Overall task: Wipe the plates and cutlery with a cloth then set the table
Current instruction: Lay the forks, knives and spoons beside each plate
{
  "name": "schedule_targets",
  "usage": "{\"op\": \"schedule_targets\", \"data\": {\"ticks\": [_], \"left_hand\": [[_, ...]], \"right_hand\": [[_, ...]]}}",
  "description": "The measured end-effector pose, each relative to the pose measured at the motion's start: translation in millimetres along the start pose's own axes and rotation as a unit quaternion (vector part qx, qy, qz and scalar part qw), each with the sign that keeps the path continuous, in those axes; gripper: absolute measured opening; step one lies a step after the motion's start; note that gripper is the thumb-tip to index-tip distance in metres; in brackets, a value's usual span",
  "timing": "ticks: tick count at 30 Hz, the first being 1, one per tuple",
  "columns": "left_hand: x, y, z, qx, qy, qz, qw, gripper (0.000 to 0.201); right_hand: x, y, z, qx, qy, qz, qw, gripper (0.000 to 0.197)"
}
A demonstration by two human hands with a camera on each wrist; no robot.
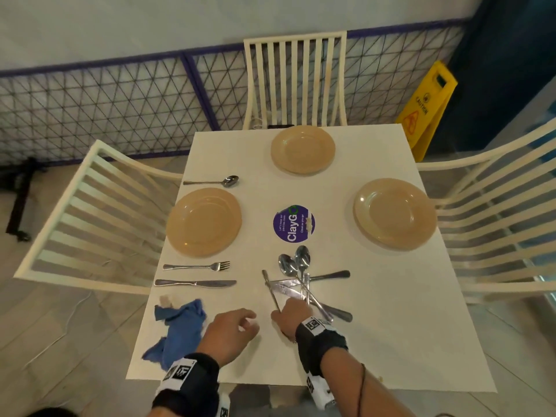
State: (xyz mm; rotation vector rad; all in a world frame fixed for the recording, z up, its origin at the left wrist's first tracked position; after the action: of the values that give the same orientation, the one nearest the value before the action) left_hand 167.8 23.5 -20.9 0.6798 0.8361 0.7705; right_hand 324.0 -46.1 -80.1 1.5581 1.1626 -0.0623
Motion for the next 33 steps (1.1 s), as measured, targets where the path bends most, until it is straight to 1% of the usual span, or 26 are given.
{"op": "schedule_targets", "data": {"ticks": [2, 3, 5, 7, 9, 11, 12, 13, 14, 16, 18, 20, 22, 24, 25, 29, 31, 33], "left_hand": [[-5, -15, 6, 0.046, 0.001, -0.021, 0.999, 0.033], [-7, -19, 10, 0.059, 0.0, -0.026, 0.998, 0.034], [-9, -24, 16, 0.065, 0.002, -0.027, 0.998, 0.035], [-8, -25, 20, 0.059, 0.009, -0.023, 0.998, 0.035], [-4, -21, 20, 0.027, 0.026, -0.015, 0.999, 0.031], [2, -12, 21, -0.069, 0.055, -0.007, 0.996, 0.019], [4, -6, 25, -0.131, 0.074, -0.006, 0.989, 0.017], [8, 1, 29, -0.189, 0.095, -0.007, 0.977, 0.018], [12, 8, 34, -0.247, 0.114, -0.013, 0.962, 0.02], [24, 24, 47, -0.336, 0.132, -0.021, 0.932, 0.023], [41, 41, 57, -0.387, 0.133, -0.014, 0.912, 0.024], [62, 59, 68, -0.411, 0.13, -0.004, 0.902, 0.024], [85, 74, 80, -0.418, 0.122, -0.004, 0.9, 0.022], [114, 90, 91, -0.433, 0.099, -0.002, 0.896, 0.02], [131, 98, 96, -0.436, 0.085, 0.005, 0.896, 0.018], [193, 127, 112, -0.437, 0.063, 0.039, 0.897, 0.014], [223, 136, 122, -0.421, 0.047, 0.04, 0.905, 0.013], [248, 140, 131, -0.394, 0.036, 0.043, 0.918, 0.012]], "right_hand": [[-2, 1, 2, 0.009, 0.01, -0.024, 1.0, 0.043], [-2, 1, 3, 0.017, 0.013, -0.035, 0.999, 0.037], [-2, 3, 5, 0.041, 0.018, -0.061, 0.997, 0.022], [-3, 6, 6, 0.066, 0.02, -0.084, 0.994, 0.018], [-6, 13, 2, 0.109, 0.029, -0.107, 0.988, 0.024], [-12, 21, -6, 0.167, 0.043, -0.131, 0.976, 0.024], [-15, 24, -11, 0.219, 0.036, -0.151, 0.963, 0.022], [-18, 28, -16, 0.282, 0.022, -0.171, 0.944, 0.019], [-21, 34, -23, 0.338, 0.011, -0.185, 0.923, 0.016], [-21, 49, -36, 0.425, 0.003, -0.202, 0.883, 0.013], [-14, 67, -49, 0.497, 0.0, -0.215, 0.841, 0.015], [-5, 82, -62, 0.552, -0.014, -0.223, 0.804, 0.018], [7, 95, -76, 0.581, -0.03, -0.213, 0.785, 0.02], [22, 110, -91, 0.586, -0.032, -0.18, 0.79, 0.022], [31, 120, -99, 0.58, -0.023, -0.156, 0.799, 0.022], [76, 158, -120, 0.491, 0.032, -0.028, 0.87, 0.018], [102, 173, -128, 0.469, 0.057, 0.025, 0.881, 0.022], [127, 183, -129, 0.442, 0.061, 0.069, 0.892, 0.024]]}}
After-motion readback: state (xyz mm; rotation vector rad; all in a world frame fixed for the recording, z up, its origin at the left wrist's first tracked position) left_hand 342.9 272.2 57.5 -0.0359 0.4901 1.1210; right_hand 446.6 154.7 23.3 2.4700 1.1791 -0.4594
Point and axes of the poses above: each hand's wrist, its own x-axis towards the middle knuckle, its own y-axis out of the back of the hand, z = x × y, the point moved 7 cm from there along x, towards the middle knuckle, and after that the axes turned 14 degrees about z, right-handed, at the moved point
